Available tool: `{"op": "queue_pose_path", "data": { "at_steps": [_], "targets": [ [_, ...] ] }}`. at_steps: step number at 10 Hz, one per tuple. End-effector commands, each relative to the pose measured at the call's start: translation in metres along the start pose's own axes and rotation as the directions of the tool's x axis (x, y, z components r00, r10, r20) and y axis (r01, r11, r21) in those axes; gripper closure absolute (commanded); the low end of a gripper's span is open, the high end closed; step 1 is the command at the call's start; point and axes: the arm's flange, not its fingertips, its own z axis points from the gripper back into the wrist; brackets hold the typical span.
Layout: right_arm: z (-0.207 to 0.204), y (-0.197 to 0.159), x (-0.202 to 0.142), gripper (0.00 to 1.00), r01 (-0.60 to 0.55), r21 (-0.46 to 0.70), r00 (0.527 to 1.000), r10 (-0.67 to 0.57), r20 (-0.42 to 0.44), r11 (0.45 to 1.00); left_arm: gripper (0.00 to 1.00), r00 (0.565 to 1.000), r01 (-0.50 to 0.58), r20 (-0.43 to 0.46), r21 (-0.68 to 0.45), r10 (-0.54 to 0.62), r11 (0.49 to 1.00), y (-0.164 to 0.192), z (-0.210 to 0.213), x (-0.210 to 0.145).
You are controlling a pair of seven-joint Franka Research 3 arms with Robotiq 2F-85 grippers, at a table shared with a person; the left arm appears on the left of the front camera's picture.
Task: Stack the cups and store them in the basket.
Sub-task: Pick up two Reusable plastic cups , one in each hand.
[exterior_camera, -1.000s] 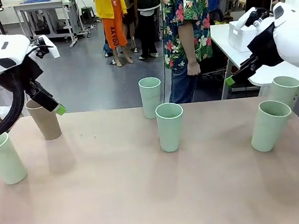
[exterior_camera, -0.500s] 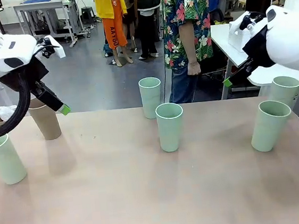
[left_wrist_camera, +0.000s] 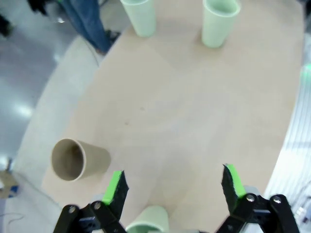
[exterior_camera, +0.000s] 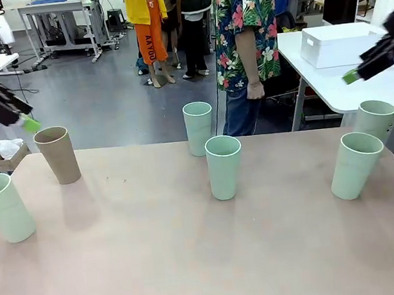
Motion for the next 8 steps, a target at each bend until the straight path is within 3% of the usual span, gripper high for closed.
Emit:
{"op": "queue_pose_path", "data": {
  "at_steps": [1,4,8],
  "targets": [
    [0.020,-0.018,-0.038,0.00,-0.016,0.096,0.997,0.008,0.078,0.995,0.00,0.997,0.045,0.063,-0.069,-0.040,0.997,0.006,0.026,-0.025],
    [0.063,-0.039,-0.084,0.00,-0.036,0.177,0.984,0.004,0.179,0.984,0.00,0.981,0.121,0.166,-0.111,-0.102,0.986,0.003,0.075,-0.072],
    [0.075,-0.051,-0.103,0.00,-0.002,0.214,0.976,-0.044,0.211,0.977,0.00,0.940,0.205,0.287,-0.046,-0.184,0.978,0.006,0.118,-0.131]
  ]
}}
